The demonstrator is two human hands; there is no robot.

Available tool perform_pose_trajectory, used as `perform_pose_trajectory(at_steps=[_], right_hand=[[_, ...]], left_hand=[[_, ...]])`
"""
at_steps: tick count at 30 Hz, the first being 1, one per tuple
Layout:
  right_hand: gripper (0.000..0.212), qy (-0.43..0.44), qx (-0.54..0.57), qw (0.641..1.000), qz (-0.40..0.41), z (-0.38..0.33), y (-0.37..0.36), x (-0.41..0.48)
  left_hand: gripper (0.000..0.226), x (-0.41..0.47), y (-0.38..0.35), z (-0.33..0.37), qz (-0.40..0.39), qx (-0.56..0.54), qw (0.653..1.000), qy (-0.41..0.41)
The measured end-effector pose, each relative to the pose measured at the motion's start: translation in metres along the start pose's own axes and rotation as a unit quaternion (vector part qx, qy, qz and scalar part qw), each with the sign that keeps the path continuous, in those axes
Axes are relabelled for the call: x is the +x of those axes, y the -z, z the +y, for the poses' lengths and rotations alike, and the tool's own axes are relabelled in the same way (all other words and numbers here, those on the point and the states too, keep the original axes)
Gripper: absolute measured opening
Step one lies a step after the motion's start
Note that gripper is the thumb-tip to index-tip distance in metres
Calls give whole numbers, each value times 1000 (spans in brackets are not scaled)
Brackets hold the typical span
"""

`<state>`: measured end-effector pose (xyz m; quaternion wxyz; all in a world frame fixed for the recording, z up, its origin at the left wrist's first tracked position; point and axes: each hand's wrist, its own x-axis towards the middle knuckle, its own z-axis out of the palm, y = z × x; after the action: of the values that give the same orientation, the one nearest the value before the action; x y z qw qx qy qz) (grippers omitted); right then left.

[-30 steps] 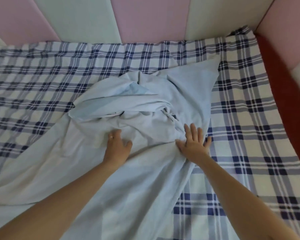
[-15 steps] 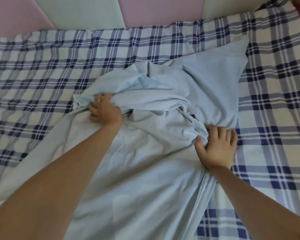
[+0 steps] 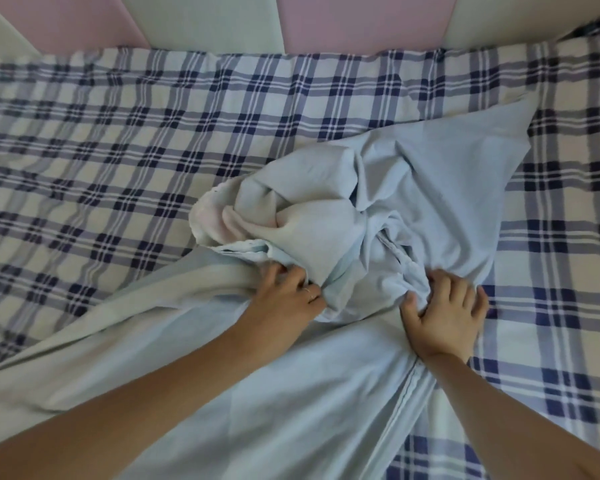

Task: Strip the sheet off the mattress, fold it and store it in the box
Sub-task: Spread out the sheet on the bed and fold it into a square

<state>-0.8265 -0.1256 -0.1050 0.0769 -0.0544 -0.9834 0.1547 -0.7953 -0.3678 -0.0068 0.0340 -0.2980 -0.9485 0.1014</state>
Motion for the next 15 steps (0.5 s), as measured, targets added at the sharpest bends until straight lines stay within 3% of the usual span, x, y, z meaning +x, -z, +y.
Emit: perform_pose_trajectory(at_steps=[2, 4, 5, 7, 8, 9, 11, 12, 13, 14, 15], right_hand=[[58, 1, -2, 1000, -6, 0, 0, 0], [57, 4, 0, 1000, -3, 1, 0, 2], [57, 5, 2, 1000, 0, 2, 1, 2], [57, 6, 1, 1000, 1, 1, 0, 1], [57, 6, 0, 1000, 1, 1, 0, 1], [57, 5, 0, 1000, 2, 1, 0, 1], [58, 6, 2, 1000, 3, 1, -1, 2], [58, 5, 2, 1000, 0, 2, -1, 1], [58, 4, 2, 1000, 0, 2, 0, 1], [57, 5, 1, 1000, -2, 0, 0, 1], [57, 6, 1, 1000, -4, 0, 0, 1]], left_hand=[[29, 4, 6, 0, -4, -12, 998, -69], [36, 1, 14, -11, 7, -106, 990, -96], [39, -3, 20, -17, 30, -185, 981, -59], [41, -5, 33, -35, 133, -327, 926, 138], [44, -4, 34, -46, 188, -365, 867, 283], [51, 3, 28, -65, 207, -398, 782, 432], [73, 15, 16, -104, 113, -515, 523, 670], [81, 16, 2, -120, 53, -560, 425, 710], [89, 17, -9, -130, -11, -597, 380, 707], [95, 22, -19, -136, -52, -612, 364, 700], [97, 26, -22, -139, -85, -621, 373, 684]])
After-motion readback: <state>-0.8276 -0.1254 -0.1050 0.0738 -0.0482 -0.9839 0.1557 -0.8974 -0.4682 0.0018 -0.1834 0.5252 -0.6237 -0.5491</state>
